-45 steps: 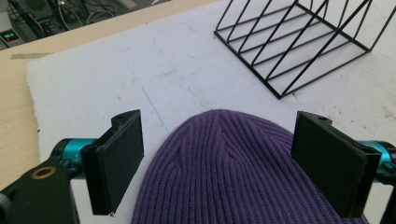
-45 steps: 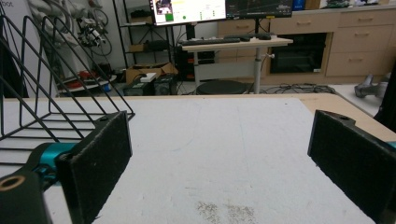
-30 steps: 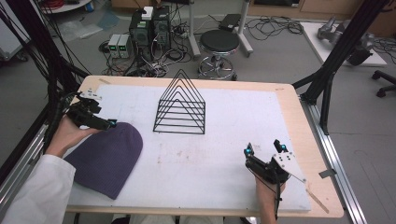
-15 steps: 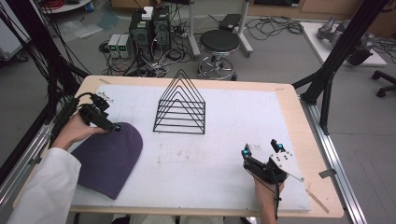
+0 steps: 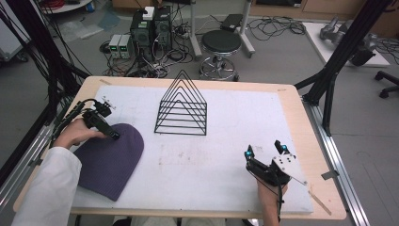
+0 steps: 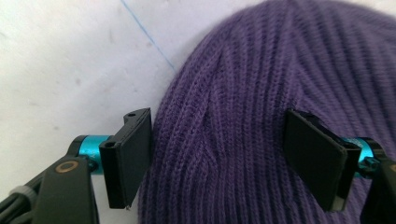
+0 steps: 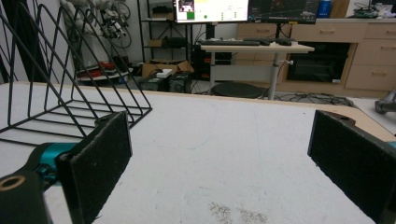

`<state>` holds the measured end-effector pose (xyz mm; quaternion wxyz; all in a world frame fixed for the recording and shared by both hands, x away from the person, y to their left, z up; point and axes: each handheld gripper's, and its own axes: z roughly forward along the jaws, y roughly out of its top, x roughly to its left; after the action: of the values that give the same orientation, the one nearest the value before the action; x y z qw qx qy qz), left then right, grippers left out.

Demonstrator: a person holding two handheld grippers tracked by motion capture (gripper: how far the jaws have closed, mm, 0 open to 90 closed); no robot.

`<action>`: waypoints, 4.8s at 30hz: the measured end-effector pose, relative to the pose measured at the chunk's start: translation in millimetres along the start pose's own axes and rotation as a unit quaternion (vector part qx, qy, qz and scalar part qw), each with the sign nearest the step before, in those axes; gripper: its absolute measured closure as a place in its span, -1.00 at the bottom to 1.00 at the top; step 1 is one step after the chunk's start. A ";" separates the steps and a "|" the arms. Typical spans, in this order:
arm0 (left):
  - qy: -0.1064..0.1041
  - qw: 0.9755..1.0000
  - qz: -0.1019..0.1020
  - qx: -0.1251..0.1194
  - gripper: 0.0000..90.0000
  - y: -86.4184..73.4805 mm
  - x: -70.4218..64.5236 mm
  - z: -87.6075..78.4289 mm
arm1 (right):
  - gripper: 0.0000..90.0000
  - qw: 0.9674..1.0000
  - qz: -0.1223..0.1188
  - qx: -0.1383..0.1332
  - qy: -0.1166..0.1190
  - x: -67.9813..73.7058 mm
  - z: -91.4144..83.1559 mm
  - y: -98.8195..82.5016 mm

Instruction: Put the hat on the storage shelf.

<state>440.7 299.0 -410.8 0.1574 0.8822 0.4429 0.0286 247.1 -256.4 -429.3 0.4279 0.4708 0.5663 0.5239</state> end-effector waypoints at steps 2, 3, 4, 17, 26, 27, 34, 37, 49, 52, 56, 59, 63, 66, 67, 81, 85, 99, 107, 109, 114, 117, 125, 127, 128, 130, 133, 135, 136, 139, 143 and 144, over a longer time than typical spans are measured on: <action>-0.006 1.000 -0.006 0.001 -0.47 -0.2 2.5 1.3 | -0.88 1.000 0.001 0.000 0.000 0.3 -0.4 0.1; -0.011 1.000 -0.011 -0.001 -0.48 -0.8 4.2 1.7 | -0.88 1.000 0.000 -0.002 0.001 0.2 -0.6 0.1; -0.011 1.000 -0.011 -0.001 -0.49 -0.8 4.2 1.7 | -0.88 1.000 0.000 -0.002 0.000 0.3 -0.8 0.2; -0.020 1.000 -0.013 -0.019 0.34 -6.2 2.7 -2.7 | -0.88 1.000 -0.002 -0.003 0.000 0.8 -0.3 0.7; -0.073 0.994 -0.074 -0.033 0.64 -13.0 8.9 -2.3 | -0.88 1.000 0.000 -0.003 -0.002 0.4 -1.5 1.4; -0.073 0.994 -0.074 -0.033 0.64 -13.0 8.9 -2.3 | -0.88 1.000 0.000 -0.003 -0.002 0.4 -1.5 1.4; -0.058 0.996 -0.046 -0.049 0.71 -16.1 4.8 -3.5 | -0.88 1.000 0.000 -0.002 -0.003 0.0 -1.8 0.8; -0.040 0.996 -0.030 -0.071 0.74 -22.3 -1.6 -5.4 | -0.88 1.000 -0.004 -0.002 0.000 1.2 -3.0 0.1; -0.025 0.992 -0.017 -0.124 0.73 -39.4 -16.5 -19.0 | -0.88 1.000 -0.009 -0.001 -0.005 -0.4 -5.4 -1.5; -0.021 0.990 -0.016 -0.139 0.73 -43.3 -21.2 -23.2 | -0.88 1.000 -0.009 -0.003 -0.005 -1.0 -6.7 -1.1; -0.005 0.984 -0.010 -0.176 0.73 -52.0 -35.2 -33.2 | -0.88 1.000 -0.009 -0.002 -0.007 -0.9 -8.2 -1.3; 0.007 0.981 -0.003 -0.192 0.73 -56.1 -43.2 -37.2 | -0.88 1.000 -0.008 -0.001 -0.005 -0.3 -8.3 -1.9; 0.026 0.971 0.003 -0.236 0.73 -65.2 -64.6 -45.6 | -0.88 1.000 -0.008 0.000 -0.003 1.1 -7.9 -1.7; 0.040 0.965 0.018 -0.259 0.73 -68.9 -79.4 -48.1 | -0.88 1.000 -0.009 0.000 -0.002 2.9 -7.2 -1.6; 0.047 0.963 0.022 -0.266 0.73 -69.7 -83.9 -48.3 | -0.88 1.000 -0.012 -0.001 -0.001 3.1 -6.7 -1.6; 0.161 0.912 0.056 -0.374 0.73 -78.3 -122.9 -53.2 | -0.88 1.000 -0.012 -0.003 -0.002 3.3 -8.4 -1.2; 0.178 0.875 0.058 -0.447 0.72 -82.3 -133.5 -63.2 | -0.88 1.000 -0.012 -0.007 -0.011 3.5 -8.6 -0.8; 0.251 0.743 0.045 -0.618 0.72 -67.2 -181.4 -86.2 | -0.88 0.998 -0.014 -0.035 -0.042 8.4 -13.3 4.1; 0.232 0.722 0.053 -0.650 0.72 -56.8 -197.1 -94.2 | -0.88 0.997 0.009 -0.056 -0.044 9.4 -18.1 8.6; 0.228 0.721 0.059 -0.652 0.72 -53.2 -201.8 -95.6 | -0.88 0.997 0.014 -0.060 -0.037 12.1 -18.2 10.5; 0.217 0.726 0.073 -0.648 0.71 -44.6 -213.8 -95.0 | -0.88 0.998 0.012 -0.064 -0.013 23.3 -16.9 13.3; 0.215 0.727 0.083 -0.646 0.71 -39.7 -221.6 -92.8 | -0.88 0.998 0.010 -0.066 0.003 32.3 -15.7 15.3; 0.208 0.721 0.106 -0.652 0.71 -21.1 -244.7 -93.2 | -0.88 0.997 0.015 -0.077 0.023 43.5 -15.2 19.6; 0.203 0.723 0.106 -0.652 0.71 -15.4 -249.6 -91.8 | -0.88 0.996 0.016 -0.080 0.034 48.4 -15.0 21.1; 0.203 0.723 0.106 -0.652 0.71 -12.9 -252.2 -90.8 | -0.88 0.996 0.017 -0.081 0.038 50.1 -15.1 21.7; 0.197 0.724 0.110 -0.652 0.71 -5.7 -260.0 -87.5 | -0.88 0.995 0.016 -0.085 0.049 53.3 -15.0 22.8; 0.197 0.723 0.112 -0.653 0.71 -1.2 -265.6 -85.6 | -0.88 0.994 0.016 -0.088 0.058 57.0 -15.0 24.3; 0.194 0.721 0.113 -0.655 0.71 3.7 -271.3 -84.0 | -0.88 0.993 0.017 -0.091 0.068 60.5 -14.8 25.7; 0.183 0.721 0.108 -0.660 0.71 8.0 -277.2 -80.8 | -0.88 0.993 0.013 -0.095 0.074 63.8 -14.8 27.0; 0.177 0.720 0.108 -0.662 0.71 12.4 -283.8 -76.5 | -0.88 0.991 0.010 -0.097 0.087 70.9 -15.8 28.3; 0.166 0.718 0.105 -0.668 0.71 19.9 -295.6 -70.9 | -0.88 0.990 0.001 -0.100 0.100 77.3 -16.4 29.7; 0.159 0.712 0.096 -0.677 0.71 22.7 -301.2 -69.9 | -0.88 0.989 -0.001 -0.104 0.108 80.6 -16.7 30.5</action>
<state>262.4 65.9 -310.7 0.6364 0.5594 0.2358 0.4760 218.0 -180.2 -396.7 0.4114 0.3641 0.5521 0.6272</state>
